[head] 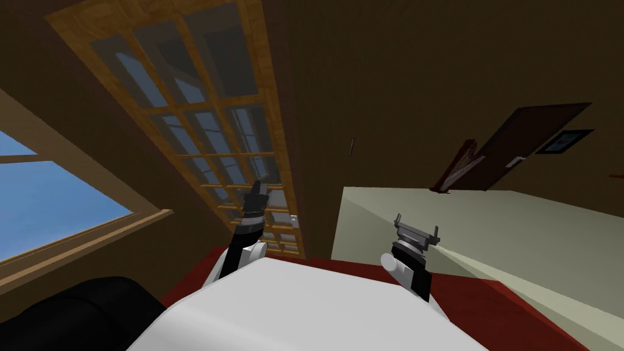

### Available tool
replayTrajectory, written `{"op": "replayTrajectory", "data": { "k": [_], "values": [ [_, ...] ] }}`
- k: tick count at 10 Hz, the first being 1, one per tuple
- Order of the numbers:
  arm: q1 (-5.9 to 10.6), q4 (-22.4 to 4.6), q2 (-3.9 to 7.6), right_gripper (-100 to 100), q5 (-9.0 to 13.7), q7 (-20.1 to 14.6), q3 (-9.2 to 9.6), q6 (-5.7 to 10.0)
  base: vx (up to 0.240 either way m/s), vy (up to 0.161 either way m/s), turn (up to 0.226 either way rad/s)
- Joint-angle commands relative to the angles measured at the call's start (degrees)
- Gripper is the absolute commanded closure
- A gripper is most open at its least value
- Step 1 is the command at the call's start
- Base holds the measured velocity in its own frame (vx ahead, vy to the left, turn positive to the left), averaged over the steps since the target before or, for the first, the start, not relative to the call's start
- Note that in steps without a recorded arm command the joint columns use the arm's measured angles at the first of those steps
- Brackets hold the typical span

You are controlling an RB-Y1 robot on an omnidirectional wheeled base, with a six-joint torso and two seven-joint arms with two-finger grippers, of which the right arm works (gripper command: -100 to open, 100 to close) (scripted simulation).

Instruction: Push the door open

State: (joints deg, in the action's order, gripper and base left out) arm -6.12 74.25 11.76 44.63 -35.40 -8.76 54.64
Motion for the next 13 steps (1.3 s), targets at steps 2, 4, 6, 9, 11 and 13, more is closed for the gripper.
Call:
{"op": "replayTrajectory", "data": {
  "k": [2, 4, 6, 9, 11, 13],
  "values": [
    [1.09, -3.0, 0.16, -100, 1.8, -1.4, -0.09, 1.11, 0.06, 0.15, -0.284],
    [1.71, -4.8, 0.33, -100, 3.0, -2.2, -0.21, 1.69, 0.005, 0.178, -0.25],
    [2.34, -6.6, 0.5, -100, 4.2, -3.1, -0.32, 2.26, 0.022, 0.121, -0.201],
    [3.4, -9.7, 0.76, -100, 6.2, -4.5, -0.5, 3.21, 0.05, 0.145, -0.25],
    [4.03, -11.5, 0.91, -100, 7.4, -5.4, -0.61, 3.78, 0.046, 0.172, -0.254],
    [4.88, -13.9, 1.12, -100, 9.0, -6.5, -0.76, 4.54, -0.003, 0.145, -0.264]
  ]
}}
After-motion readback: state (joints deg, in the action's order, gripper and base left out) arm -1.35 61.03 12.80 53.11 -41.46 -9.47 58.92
